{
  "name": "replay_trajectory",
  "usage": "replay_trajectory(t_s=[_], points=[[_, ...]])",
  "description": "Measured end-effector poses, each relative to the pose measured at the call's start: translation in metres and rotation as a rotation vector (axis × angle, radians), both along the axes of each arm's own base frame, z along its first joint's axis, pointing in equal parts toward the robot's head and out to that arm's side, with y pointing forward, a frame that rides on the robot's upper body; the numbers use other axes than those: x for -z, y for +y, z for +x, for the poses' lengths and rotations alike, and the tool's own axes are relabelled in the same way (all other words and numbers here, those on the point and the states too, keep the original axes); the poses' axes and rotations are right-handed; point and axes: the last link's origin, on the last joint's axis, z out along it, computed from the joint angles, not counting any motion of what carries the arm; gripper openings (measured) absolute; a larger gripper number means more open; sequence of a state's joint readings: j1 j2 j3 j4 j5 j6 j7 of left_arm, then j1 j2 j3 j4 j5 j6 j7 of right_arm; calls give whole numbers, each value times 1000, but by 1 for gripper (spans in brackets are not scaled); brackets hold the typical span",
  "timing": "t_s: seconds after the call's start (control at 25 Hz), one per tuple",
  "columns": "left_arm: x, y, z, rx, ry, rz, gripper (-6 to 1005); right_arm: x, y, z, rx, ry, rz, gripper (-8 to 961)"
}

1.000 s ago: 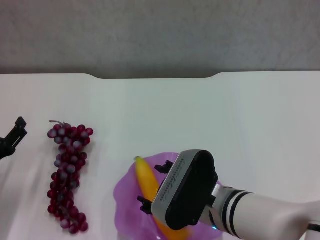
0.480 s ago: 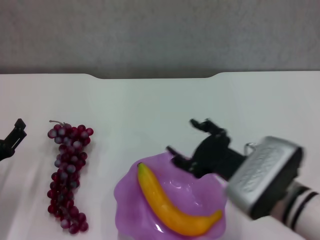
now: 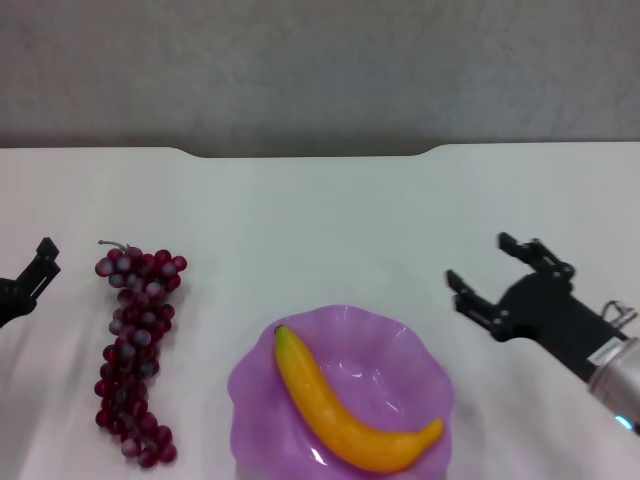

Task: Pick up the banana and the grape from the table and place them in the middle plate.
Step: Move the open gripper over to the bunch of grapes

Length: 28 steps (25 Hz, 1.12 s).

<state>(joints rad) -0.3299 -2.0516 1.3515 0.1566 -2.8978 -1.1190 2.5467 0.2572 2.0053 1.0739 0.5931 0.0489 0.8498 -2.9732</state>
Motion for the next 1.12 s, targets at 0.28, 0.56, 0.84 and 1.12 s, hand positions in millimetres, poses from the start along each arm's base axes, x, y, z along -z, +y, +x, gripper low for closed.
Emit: replay_trajectory(t_s=[0.28, 0.56, 0.84, 1.12], points=[[5, 3, 6, 28, 2, -25, 890, -9, 9, 28, 90, -21, 30, 823], [24, 11, 23, 106, 62, -145, 890, -9, 7, 33, 104, -23, 29, 824], [41, 27, 38, 57, 118, -271, 890, -8, 4, 36, 118, -25, 21, 823], [45, 34, 65, -95, 230, -330, 891, -6, 3, 35, 113, -29, 14, 824]])
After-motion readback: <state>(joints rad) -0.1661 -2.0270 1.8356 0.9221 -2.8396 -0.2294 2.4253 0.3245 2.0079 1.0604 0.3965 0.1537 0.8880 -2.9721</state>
